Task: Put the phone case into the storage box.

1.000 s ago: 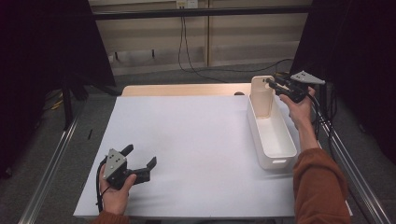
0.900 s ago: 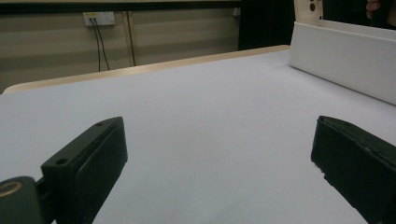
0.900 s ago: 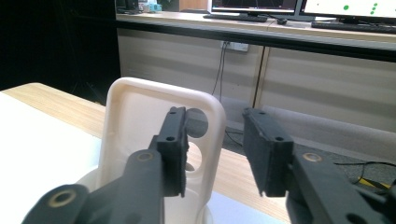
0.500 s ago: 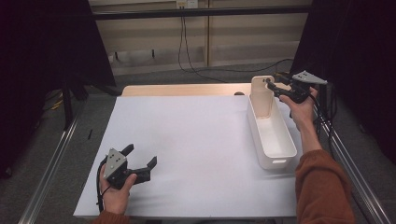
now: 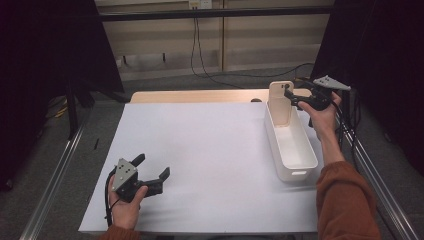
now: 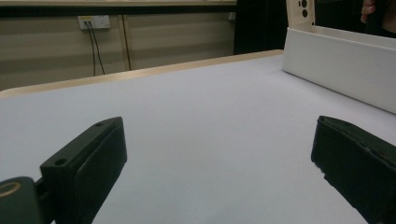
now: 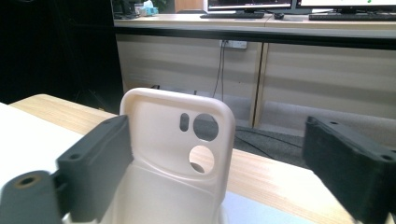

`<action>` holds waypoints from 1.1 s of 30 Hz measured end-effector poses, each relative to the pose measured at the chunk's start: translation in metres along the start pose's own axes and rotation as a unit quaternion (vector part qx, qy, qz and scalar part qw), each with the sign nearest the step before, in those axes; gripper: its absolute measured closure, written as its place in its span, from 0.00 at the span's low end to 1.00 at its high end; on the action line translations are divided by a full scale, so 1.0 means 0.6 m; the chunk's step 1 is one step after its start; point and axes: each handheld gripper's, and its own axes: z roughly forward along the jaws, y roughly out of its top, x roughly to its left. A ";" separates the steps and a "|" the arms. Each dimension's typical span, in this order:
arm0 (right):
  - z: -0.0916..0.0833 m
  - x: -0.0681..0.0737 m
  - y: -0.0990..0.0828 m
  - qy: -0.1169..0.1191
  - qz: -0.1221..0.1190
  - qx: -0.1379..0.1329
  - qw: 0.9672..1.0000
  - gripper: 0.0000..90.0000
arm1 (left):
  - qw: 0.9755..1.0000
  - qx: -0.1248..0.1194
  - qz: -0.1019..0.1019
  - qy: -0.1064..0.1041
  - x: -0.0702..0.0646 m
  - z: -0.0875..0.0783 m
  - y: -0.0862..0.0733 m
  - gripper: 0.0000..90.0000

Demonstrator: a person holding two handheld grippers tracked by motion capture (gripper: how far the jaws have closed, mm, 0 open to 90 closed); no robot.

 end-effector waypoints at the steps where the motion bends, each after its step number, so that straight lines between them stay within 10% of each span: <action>1: 0.000 0.001 0.000 0.000 0.000 0.001 1.000 0.05 | 1.000 0.000 0.001 -0.001 0.000 0.001 0.000 0.04; 33: -0.054 0.026 0.012 -0.017 0.006 -0.023 1.000 0.00 | 1.000 -0.007 -0.002 -0.004 0.011 -0.007 -0.004 0.03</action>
